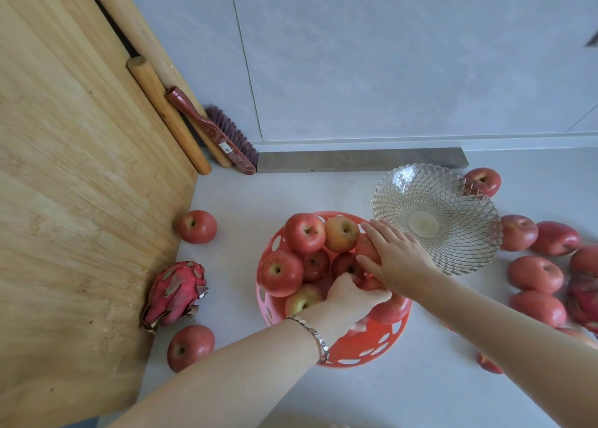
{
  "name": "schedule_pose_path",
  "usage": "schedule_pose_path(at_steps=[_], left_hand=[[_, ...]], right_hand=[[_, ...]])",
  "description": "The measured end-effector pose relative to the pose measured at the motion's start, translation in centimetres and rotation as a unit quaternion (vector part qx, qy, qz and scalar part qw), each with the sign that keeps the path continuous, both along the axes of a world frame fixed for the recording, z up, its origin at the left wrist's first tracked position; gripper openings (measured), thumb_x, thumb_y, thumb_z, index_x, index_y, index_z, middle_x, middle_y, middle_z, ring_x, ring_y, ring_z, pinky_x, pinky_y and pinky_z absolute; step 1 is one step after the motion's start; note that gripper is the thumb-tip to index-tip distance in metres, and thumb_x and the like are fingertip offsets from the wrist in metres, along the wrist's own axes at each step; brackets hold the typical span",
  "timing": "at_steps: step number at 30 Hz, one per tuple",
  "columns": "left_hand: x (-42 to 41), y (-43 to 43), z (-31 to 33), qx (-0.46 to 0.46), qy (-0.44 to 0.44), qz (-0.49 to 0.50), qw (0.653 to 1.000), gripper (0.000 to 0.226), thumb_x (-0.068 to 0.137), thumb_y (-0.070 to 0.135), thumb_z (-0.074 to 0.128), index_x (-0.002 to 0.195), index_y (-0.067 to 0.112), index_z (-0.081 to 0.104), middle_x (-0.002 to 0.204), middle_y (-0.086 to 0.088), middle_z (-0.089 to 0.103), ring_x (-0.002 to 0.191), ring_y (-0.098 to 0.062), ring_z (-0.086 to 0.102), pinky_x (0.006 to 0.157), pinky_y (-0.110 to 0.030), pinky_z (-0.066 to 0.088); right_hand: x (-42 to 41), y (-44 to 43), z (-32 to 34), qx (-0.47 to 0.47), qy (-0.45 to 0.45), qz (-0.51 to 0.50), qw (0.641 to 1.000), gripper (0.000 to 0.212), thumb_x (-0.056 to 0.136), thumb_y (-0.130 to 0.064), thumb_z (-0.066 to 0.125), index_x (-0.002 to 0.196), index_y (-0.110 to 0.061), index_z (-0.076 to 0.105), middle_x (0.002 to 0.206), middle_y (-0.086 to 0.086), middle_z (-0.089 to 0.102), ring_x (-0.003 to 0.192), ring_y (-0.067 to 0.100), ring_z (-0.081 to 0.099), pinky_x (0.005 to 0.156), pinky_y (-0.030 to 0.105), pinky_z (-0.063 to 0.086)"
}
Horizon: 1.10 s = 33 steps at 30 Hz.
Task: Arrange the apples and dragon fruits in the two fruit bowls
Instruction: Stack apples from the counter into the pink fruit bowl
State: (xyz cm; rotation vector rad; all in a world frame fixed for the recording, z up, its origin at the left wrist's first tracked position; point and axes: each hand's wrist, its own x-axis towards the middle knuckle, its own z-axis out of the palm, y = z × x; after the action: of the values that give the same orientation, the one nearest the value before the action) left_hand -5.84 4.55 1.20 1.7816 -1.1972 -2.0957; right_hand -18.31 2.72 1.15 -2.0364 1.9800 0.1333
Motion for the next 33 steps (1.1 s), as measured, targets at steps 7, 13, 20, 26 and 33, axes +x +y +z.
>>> schedule_pose_path(at_steps=[7,13,20,26,33], left_hand=[[6.1,-3.2,3.3,-0.258,-0.07,0.0,0.964,0.026,0.081,0.011,0.058,0.106,0.014,0.063,0.1,0.002,0.065,0.097,-0.016,0.061,0.088,-0.025,0.046],[17.1,-9.2,1.9,-0.366,-0.271,0.032,0.89,0.038,0.078,0.005,0.062,0.116,0.003,0.057,0.118,-0.015,0.057,0.11,-0.027,0.054,0.096,-0.032,0.042],[22.3,-15.5,-1.8,-0.311,-0.41,-0.109,0.85,0.071,0.081,0.032,0.065,0.142,0.022,0.029,0.147,-0.011,0.024,0.128,-0.032,0.04,0.095,-0.04,0.044],[23.3,-18.1,-4.7,-0.247,-0.448,-0.16,0.845,0.074,0.081,0.037,0.066,0.143,0.03,0.025,0.142,-0.01,0.03,0.119,-0.038,0.043,0.088,-0.039,0.044],[20.6,-16.9,-1.0,-0.268,-0.244,-0.006,0.932,0.06,0.064,0.041,0.077,0.115,0.023,0.051,0.114,0.001,0.057,0.098,-0.019,0.056,0.083,-0.031,0.048]], right_hand=[[1.1,-1.2,2.4,0.023,0.0,0.035,0.999,0.071,0.092,-0.055,0.033,0.148,-0.019,0.009,0.159,-0.001,0.001,0.146,0.018,-0.006,0.117,0.041,0.007],[8.7,-3.3,6.2,-0.05,-0.241,0.043,0.968,0.033,0.088,-0.026,0.057,0.12,-0.019,0.058,0.124,0.004,0.055,0.12,0.021,0.047,0.099,0.03,0.035],[16.6,-7.1,4.5,0.04,-0.283,0.113,0.952,0.03,0.091,-0.025,0.053,0.121,-0.018,0.057,0.123,0.005,0.057,0.116,0.019,0.048,0.089,0.016,0.03],[18.6,-9.4,2.0,0.081,-0.251,0.084,0.961,0.032,0.091,-0.027,0.051,0.123,-0.021,0.055,0.123,0.003,0.055,0.117,0.02,0.047,0.097,0.026,0.034],[17.5,-10.0,2.8,0.031,-0.283,0.06,0.957,0.074,0.081,-0.024,0.068,0.142,-0.025,0.027,0.142,0.002,0.03,0.125,0.02,0.043,0.097,0.027,0.038]])
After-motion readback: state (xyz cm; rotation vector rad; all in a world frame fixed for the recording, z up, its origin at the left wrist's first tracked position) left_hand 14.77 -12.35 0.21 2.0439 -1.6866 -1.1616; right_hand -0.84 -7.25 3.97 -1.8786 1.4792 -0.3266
